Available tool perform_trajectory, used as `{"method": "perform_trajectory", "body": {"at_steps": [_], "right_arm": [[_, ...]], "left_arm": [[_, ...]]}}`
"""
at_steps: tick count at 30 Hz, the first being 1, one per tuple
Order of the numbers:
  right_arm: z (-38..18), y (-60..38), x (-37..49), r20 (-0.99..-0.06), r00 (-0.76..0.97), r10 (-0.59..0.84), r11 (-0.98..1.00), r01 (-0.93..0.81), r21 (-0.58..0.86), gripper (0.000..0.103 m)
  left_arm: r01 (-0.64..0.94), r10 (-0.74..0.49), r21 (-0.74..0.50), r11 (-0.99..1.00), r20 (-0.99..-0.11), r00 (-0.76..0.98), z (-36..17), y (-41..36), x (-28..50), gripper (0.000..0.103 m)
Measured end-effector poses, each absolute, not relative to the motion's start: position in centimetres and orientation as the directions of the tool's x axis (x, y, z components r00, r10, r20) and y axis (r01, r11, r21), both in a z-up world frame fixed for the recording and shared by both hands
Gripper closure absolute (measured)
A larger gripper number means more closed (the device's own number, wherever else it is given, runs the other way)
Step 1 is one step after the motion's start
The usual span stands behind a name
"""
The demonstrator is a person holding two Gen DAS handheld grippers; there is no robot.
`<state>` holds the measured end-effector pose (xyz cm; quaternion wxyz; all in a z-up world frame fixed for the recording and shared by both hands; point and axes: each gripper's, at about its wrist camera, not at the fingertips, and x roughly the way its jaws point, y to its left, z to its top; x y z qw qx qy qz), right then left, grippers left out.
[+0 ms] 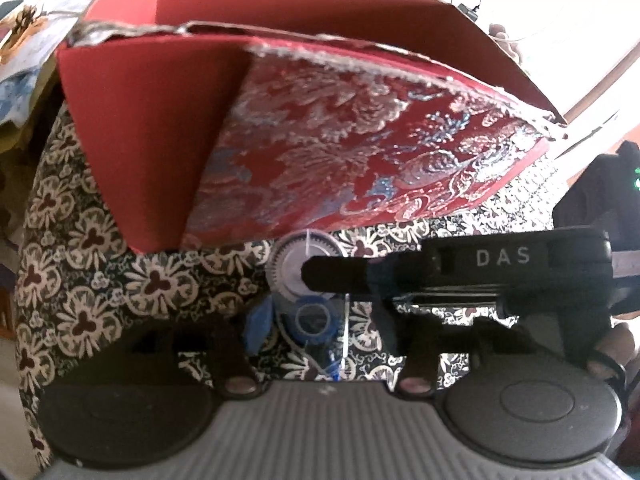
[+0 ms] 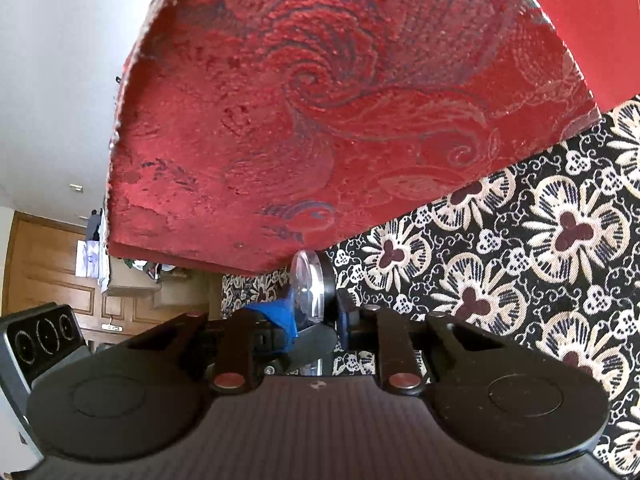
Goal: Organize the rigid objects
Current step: 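Close the right gripper on the tape roller and lift it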
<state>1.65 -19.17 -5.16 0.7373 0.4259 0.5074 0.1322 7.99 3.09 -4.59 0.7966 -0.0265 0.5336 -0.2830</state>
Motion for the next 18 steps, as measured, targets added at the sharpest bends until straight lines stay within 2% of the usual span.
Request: {"method": "perform_trajectory", "body": {"at_steps": [1,18], "right_arm": [[-5.2,-19.2,1.6,-0.633,0.452,0.628,0.600,0.236,0.764,0.102],[-4.8,-18.7,1.5,-0.642,0.453,0.618,0.624,0.214,0.752,0.101]], "left_arm": [[0.422,-0.467,-0.331,0.844,-0.840,0.276,-4.6,3.0,8.0,0.068],[0.404,-0.435,-0.301,0.864,-0.851,0.295,-3.9,1.5,6.9,0.068]]}}
